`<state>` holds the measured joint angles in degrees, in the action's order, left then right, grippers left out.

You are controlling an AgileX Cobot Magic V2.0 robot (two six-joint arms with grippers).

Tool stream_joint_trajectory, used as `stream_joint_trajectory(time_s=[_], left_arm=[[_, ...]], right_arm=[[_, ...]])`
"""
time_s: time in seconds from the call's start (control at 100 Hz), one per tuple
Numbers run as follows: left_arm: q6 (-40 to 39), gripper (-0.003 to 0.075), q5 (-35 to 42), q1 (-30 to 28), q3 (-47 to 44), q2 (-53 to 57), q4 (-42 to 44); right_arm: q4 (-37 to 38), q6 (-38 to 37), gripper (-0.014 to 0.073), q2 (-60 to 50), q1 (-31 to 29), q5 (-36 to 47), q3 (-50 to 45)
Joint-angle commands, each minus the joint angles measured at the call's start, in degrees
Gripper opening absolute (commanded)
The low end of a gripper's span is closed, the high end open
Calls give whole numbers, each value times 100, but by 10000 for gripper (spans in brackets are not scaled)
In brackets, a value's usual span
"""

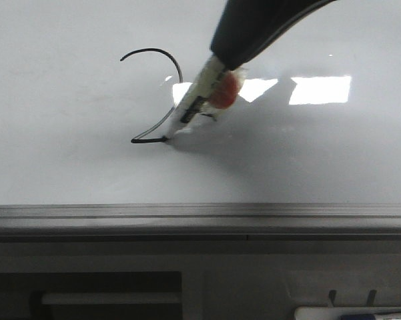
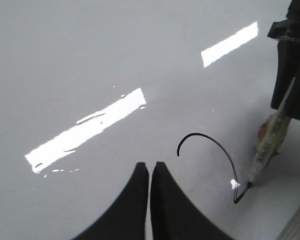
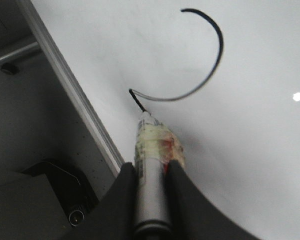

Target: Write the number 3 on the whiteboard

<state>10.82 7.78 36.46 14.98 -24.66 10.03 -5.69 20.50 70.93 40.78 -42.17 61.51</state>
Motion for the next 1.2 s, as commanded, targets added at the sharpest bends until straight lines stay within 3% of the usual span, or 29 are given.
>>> stream_joint_trajectory(time_s=[0.0,0.1,0.48,0.79,0.89,0.97,1.05,1.19], left_arm=[[-39,-20,436,-12,157,-20,-89],[-39,-20,436,-12,157,-20,-89],[-39,-20,436,-12,157,-20,-89],[-39,-15,353,-1,157,-20,46],[-39,74,353,92,157,-42,222],[-39,237,353,266,157,-160,271],[-39,340,353,519,157,-296,271],[-39,356,367,952,157,-632,335]], right_arm=[[569,-148,-41,-221,-52,-162,107],[495,-159,-41,-208,-52,-321,73],[460,-159,-41,703,558,642,445],[231,-159,-41,130,964,172,707],[33,-159,-41,-37,1194,-235,707],[33,-159,-41,-64,1358,-484,707],[33,-159,-41,-64,1454,-496,694],[33,-159,-41,-64,1493,-232,680]])
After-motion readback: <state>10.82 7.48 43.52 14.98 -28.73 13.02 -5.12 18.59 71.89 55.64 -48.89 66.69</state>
